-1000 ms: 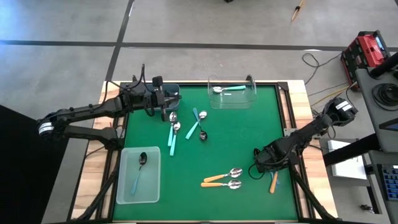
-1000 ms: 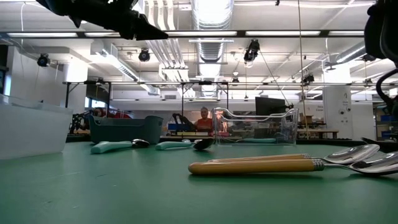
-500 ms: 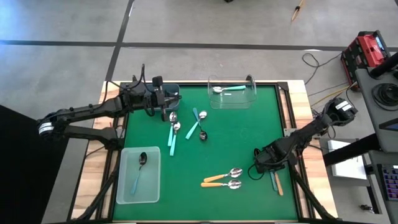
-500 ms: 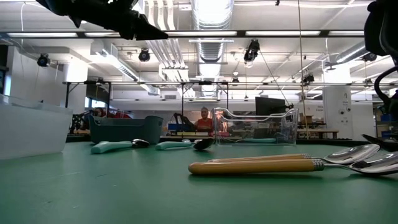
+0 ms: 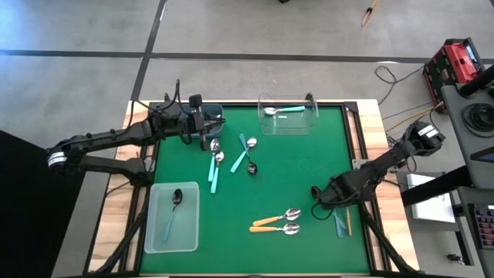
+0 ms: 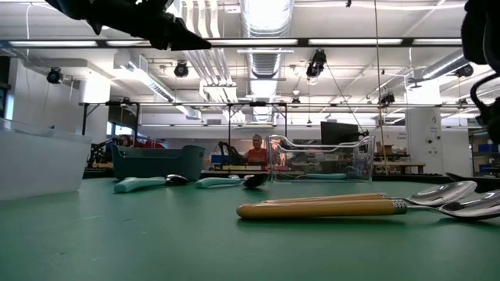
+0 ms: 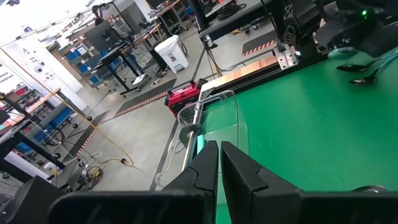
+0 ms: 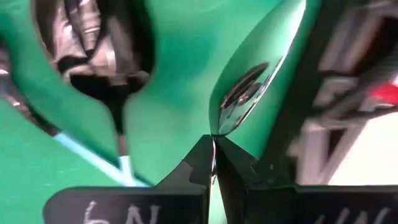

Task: Sort silverware by color (type)
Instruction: Put the yellow spoon into the gray bin

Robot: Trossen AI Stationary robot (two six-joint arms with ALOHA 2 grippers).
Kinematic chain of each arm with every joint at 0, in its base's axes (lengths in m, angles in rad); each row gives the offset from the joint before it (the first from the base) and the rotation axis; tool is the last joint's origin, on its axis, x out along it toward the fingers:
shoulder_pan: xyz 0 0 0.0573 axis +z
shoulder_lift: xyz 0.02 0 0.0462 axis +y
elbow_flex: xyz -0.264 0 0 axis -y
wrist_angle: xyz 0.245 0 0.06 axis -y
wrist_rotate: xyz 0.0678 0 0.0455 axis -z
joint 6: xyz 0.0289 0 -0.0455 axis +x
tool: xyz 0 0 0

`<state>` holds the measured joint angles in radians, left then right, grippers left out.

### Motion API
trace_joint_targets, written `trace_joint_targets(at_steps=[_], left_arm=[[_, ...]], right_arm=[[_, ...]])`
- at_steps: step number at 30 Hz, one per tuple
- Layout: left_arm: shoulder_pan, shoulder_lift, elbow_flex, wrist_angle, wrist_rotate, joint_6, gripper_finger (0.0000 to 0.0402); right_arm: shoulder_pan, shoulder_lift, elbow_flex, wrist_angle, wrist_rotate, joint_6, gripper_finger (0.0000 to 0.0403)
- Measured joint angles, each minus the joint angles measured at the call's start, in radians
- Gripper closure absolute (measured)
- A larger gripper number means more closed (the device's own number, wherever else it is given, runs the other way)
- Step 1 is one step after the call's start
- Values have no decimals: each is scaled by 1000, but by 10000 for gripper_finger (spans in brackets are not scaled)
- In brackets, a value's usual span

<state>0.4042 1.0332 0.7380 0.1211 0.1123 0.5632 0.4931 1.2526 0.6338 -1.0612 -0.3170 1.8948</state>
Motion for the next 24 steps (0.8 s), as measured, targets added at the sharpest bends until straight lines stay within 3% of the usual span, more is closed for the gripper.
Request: trace_joint_targets(at_steps=[6, 13, 19, 24], left_arm=[[0, 0, 0, 0, 0, 0, 400], [0, 0, 0, 2, 1, 0, 400], [0, 0, 0, 3, 2, -4, 400], [0, 0, 0, 7, 2, -4, 400]], right_arm=[[-2, -3, 77, -64, 44, -28, 395], [-22, -22, 174, -56, 247, -57, 395], [-87, -26, 278, -27, 432, -215, 395], [-173, -26, 345, 103, 566, -442, 395]])
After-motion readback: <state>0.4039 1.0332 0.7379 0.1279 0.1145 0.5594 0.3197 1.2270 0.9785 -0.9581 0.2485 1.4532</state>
